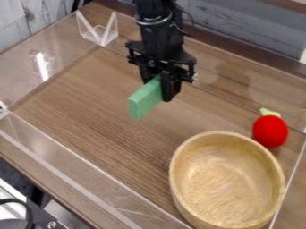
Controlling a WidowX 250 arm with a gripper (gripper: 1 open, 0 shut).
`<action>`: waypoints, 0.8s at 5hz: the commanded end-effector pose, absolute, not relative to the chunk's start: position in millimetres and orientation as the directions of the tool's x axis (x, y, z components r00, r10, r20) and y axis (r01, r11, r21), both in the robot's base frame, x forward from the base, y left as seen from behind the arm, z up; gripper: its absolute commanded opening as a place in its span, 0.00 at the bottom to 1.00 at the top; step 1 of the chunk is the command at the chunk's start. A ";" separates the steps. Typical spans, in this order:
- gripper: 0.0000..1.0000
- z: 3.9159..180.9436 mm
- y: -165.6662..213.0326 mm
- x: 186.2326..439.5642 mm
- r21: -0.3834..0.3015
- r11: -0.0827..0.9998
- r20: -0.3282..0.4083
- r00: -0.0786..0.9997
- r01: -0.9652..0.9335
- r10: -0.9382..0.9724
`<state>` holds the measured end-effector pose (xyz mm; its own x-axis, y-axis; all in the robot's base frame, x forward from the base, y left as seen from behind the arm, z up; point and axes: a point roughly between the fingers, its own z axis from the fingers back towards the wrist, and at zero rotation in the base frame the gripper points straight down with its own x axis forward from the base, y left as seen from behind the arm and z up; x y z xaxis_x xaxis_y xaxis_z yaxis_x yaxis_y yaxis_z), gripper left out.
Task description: Remove the green block from inside the wooden bowl and put it on the table
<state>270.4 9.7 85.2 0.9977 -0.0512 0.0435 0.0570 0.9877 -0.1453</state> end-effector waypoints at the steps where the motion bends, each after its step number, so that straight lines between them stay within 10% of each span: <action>1: 0.00 88.4 2.8 266.1 -0.135 0.987 0.070 0.995 0.083 -0.075; 4: 0.00 78.2 -30.3 269.5 -0.146 0.984 0.076 0.993 0.100 -0.090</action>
